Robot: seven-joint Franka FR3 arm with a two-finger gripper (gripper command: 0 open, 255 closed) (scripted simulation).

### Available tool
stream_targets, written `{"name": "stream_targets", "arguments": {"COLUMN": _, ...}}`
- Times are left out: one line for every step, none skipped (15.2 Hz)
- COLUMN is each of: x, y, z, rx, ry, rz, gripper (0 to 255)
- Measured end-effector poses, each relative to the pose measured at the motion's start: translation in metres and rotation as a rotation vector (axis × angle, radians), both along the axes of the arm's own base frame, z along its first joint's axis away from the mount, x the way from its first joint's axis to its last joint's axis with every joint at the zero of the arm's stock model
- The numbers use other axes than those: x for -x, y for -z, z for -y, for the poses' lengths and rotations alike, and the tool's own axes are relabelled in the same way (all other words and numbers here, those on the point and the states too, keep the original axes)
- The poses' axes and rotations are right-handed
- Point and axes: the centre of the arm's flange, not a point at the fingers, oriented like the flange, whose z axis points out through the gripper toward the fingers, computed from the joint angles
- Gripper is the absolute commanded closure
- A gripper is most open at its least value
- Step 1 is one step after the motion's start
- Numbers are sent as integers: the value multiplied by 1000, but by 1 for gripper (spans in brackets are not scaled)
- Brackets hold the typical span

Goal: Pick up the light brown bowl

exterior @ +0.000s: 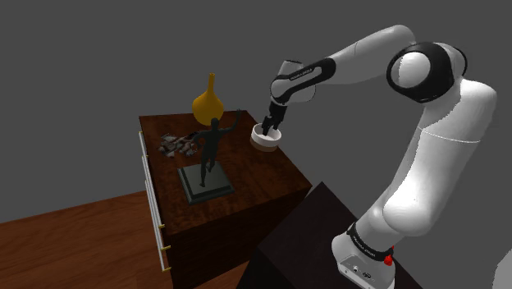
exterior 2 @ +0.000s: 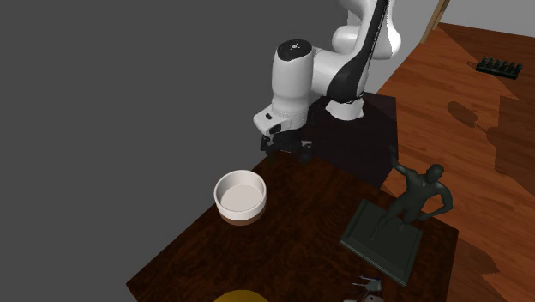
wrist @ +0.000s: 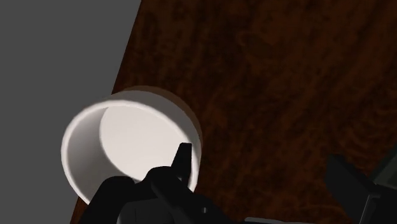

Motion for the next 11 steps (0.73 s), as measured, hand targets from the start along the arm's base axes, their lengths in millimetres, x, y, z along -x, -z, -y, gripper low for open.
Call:
{"name": "stream_targets", "arguments": {"x": -8, "y": 8, "z": 6, "rx": -1, "ry": 0, "rz": 0, "gripper": 0}}
{"name": "stream_targets", "arguments": {"x": -15, "y": 17, "z": 11, "rx": -2, "ry": 0, "rz": 1, "gripper": 0}}
{"name": "stream_targets", "arguments": {"x": -23, "y": 24, "z": 16, "rx": -3, "ry": 1, "rz": 2, "gripper": 0}}
{"name": "stream_targets", "arguments": {"x": -32, "y": 33, "z": 19, "rx": -4, "ry": 1, "rz": 4, "gripper": 0}}
{"name": "stream_targets", "arguments": {"x": -40, "y": 43, "z": 22, "rx": -6, "ry": 1, "rz": 4, "gripper": 0}}
{"name": "stream_targets", "arguments": {"x": -46, "y": 53, "z": 31, "rx": -7, "ry": 1, "rz": 5, "gripper": 0}}
{"name": "stream_targets", "arguments": {"x": -56, "y": 61, "z": 31, "rx": -7, "ry": 1, "rz": 5, "gripper": 0}}
{"name": "stream_targets", "arguments": {"x": -63, "y": 70, "z": 37, "rx": -9, "ry": 1, "rz": 7, "gripper": 0}}
{"name": "stream_targets", "arguments": {"x": -70, "y": 78, "z": 42, "rx": -10, "ry": 1, "rz": 7, "gripper": 0}}
{"name": "stream_targets", "arguments": {"x": -74, "y": 84, "z": 45, "rx": -10, "ry": 1, "rz": 8, "gripper": 0}}
{"name": "stream_targets", "arguments": {"x": -76, "y": 90, "z": 46, "rx": -11, "ry": 1, "rz": 8, "gripper": 0}}
